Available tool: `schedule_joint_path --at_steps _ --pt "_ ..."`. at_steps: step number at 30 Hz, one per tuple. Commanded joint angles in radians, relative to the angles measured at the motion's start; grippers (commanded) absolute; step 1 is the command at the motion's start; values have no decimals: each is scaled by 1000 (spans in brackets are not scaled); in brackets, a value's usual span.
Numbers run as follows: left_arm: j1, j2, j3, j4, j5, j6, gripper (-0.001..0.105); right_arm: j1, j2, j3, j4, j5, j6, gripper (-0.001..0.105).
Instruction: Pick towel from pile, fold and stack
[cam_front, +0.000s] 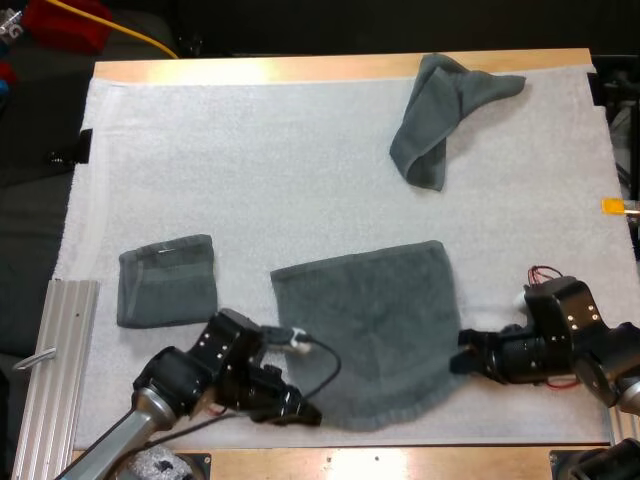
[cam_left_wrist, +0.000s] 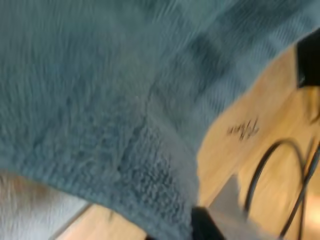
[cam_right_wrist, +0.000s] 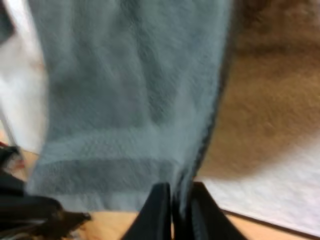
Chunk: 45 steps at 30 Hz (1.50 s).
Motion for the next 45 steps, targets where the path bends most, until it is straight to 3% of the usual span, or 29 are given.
schedule_joint_path --at_steps 1,5,11,17,22,30,45 --pt "20 9 -5 -36 26 -12 0 0 7 -5 -49 -8 39 0" --pt "149 79 -5 -148 136 -37 0 0 81 -5 -210 -15 156 0" --pt "295 204 -9 -240 222 -37 0 0 232 -5 -429 -47 280 0" --pt "360 280 -9 -327 228 -37 0 0 354 -5 -664 -47 423 0" --pt "384 325 -9 -419 222 -67 0 0 424 -5 -775 -29 479 0" --pt "396 380 -24 -599 160 -138 0 -24 447 -5 -816 106 481 0" --pt "396 444 -55 -608 -102 -96 0 -47 447 -5 -829 332 500 0"
